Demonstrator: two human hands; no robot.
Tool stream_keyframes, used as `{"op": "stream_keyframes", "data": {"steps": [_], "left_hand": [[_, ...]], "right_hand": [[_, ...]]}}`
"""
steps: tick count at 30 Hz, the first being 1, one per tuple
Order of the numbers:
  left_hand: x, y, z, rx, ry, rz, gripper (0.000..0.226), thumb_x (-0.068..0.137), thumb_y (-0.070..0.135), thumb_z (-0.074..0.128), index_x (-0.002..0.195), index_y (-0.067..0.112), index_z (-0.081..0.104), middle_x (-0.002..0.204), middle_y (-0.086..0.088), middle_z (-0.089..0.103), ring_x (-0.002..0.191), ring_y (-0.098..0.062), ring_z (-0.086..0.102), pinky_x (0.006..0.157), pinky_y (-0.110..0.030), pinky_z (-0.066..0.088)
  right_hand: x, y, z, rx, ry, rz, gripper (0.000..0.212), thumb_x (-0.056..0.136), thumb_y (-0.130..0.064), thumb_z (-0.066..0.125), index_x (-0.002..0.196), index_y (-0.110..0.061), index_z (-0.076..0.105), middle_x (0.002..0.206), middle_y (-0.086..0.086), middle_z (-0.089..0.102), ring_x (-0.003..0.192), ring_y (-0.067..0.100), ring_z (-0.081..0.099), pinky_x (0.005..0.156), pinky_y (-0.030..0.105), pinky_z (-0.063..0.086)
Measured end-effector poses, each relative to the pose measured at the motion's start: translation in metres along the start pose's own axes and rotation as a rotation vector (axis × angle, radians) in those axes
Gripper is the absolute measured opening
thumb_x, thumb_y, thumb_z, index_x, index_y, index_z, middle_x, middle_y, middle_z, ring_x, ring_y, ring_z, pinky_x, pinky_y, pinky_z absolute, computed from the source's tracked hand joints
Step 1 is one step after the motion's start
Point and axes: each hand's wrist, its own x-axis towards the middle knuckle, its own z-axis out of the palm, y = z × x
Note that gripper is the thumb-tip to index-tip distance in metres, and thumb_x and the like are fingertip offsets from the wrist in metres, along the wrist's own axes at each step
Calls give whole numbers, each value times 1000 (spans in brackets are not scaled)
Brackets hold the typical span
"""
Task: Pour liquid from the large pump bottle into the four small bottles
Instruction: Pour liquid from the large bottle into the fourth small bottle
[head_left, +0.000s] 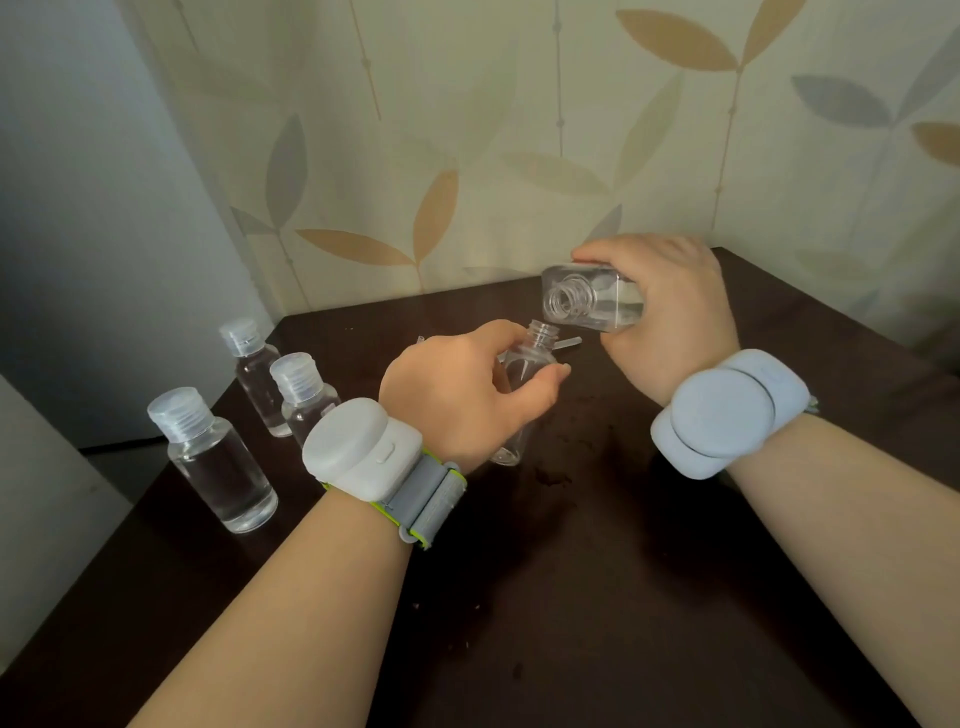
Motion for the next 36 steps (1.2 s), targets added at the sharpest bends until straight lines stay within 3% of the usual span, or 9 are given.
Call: {"op": "stream_keyframes", "data": {"steps": [36], "left_hand": [[-3, 6, 0, 13, -10, 30, 39, 77, 55, 50, 101, 27, 62, 64, 9, 57, 76, -18, 61, 64, -25, 37]], "right_hand": [[-2, 1, 6, 43, 63, -71, 45, 57, 17, 66, 91, -10, 68, 87, 4, 65, 94, 37, 51, 89, 66, 34]]}}
